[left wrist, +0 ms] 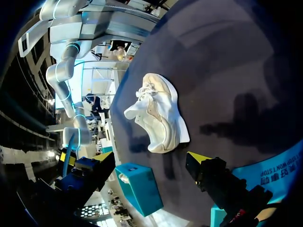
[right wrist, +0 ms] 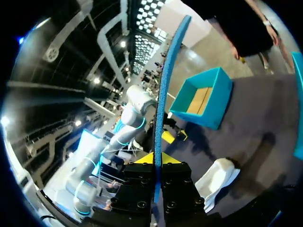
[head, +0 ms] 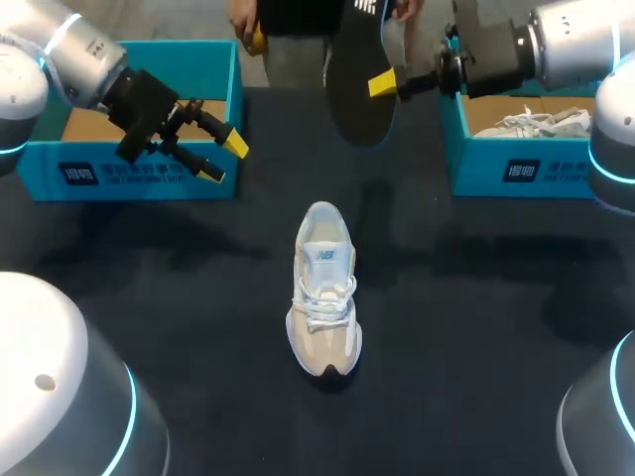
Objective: Take the shoe out of the shoebox, open the shoe tongue, remove and reinsert the insole, then place the shoe into the shoebox
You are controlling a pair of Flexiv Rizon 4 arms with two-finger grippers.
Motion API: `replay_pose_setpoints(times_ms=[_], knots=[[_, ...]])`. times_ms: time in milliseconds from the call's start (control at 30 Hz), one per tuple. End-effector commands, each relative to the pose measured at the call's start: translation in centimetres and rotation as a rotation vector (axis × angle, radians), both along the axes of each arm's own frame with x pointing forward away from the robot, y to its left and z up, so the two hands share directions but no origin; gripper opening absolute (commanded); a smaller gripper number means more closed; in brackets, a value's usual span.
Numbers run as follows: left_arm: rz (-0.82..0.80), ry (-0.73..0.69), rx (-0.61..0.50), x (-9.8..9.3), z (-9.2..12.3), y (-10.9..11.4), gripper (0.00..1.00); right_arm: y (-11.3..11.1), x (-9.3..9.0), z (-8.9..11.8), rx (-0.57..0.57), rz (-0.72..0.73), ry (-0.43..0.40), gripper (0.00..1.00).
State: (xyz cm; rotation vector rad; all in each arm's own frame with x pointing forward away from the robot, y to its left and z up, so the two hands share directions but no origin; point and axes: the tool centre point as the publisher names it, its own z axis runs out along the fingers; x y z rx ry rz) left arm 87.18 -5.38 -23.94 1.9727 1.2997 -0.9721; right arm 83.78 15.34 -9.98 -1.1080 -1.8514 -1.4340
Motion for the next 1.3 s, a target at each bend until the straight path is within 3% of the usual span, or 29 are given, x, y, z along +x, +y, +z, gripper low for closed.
replay_pose_setpoints(times_ms=[33, 233, 333, 867, 1067, 1300], knots=[[-0.002, -0.001, 0.002, 0.1, 0.0, 0.0, 1.0, 0.1, -0.2, -0.9, 0.02, -0.011, -0.067, 0.0], [-0.002, -0.001, 0.002, 0.1, 0.0, 0.0, 1.0, 1.3, 0.9, -2.3, 0.053, -0.003, -0.146, 0.0], [-0.002, -0.001, 0.002, 0.1, 0.0, 0.0, 1.0, 2.1, 1.5, -3.3, 0.069, 0.022, -0.135, 0.0], [-0.002, -0.001, 0.002, 0.1, 0.0, 0.0, 1.0, 2.1, 1.5, -3.3, 0.069, 0.022, -0.135, 0.0], [-0.002, -0.001, 0.002, 0.1, 0.0, 0.0, 1.0, 3.2, 2.7, -5.4, 0.02, -0.009, -0.295, 0.0], [-0.002, -0.001, 0.002, 0.1, 0.0, 0.0, 1.0, 3.5, 2.8, -7.5, 0.034, -0.031, -0.336, 0.0]])
